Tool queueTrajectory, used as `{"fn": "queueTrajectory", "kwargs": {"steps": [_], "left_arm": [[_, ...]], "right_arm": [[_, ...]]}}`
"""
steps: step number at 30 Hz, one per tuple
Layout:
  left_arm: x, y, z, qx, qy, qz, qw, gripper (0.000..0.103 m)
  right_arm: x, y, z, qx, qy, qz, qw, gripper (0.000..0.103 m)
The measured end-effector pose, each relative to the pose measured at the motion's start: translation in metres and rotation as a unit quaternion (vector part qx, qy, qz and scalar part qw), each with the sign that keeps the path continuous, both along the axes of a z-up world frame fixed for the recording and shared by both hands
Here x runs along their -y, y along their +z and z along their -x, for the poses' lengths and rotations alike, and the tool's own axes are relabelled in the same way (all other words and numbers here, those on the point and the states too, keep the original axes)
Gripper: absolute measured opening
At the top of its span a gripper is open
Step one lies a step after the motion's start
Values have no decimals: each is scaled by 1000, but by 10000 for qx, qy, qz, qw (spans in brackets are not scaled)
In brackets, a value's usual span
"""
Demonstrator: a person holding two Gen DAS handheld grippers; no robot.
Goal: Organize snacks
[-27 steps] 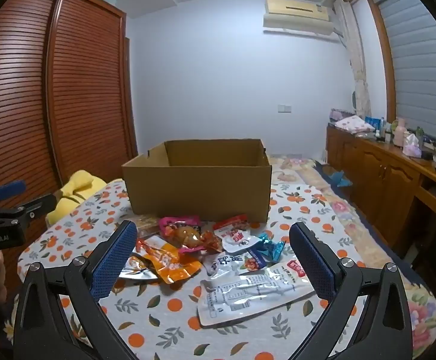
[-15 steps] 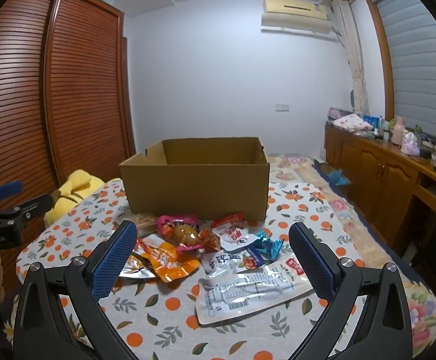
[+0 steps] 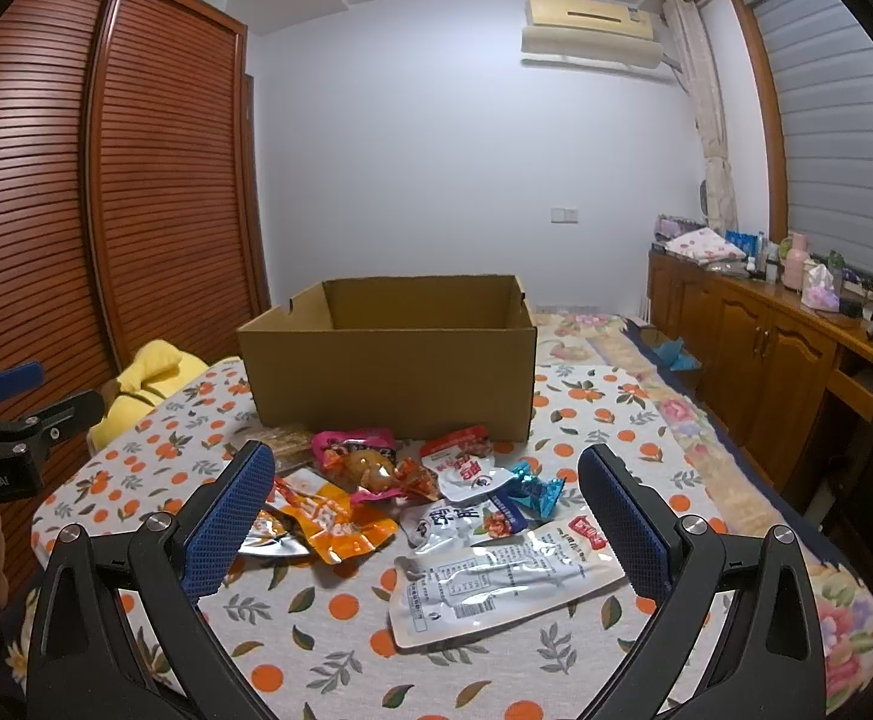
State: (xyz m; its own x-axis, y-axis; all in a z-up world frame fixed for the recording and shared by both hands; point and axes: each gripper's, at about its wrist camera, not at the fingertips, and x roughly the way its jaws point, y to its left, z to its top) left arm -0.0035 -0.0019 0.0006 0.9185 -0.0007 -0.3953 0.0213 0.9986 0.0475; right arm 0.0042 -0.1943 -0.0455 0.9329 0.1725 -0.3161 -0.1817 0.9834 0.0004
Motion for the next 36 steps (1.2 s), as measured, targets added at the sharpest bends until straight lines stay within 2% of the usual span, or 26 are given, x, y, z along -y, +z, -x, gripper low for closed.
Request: {"fn": "queueTrajectory", "kwargs": {"steps": [36], "left_arm": [[2,2,2,22,-17,-6,10000,103]], "right_arm": [[3,-1,0,14,-10,-9,10000,103]]}}
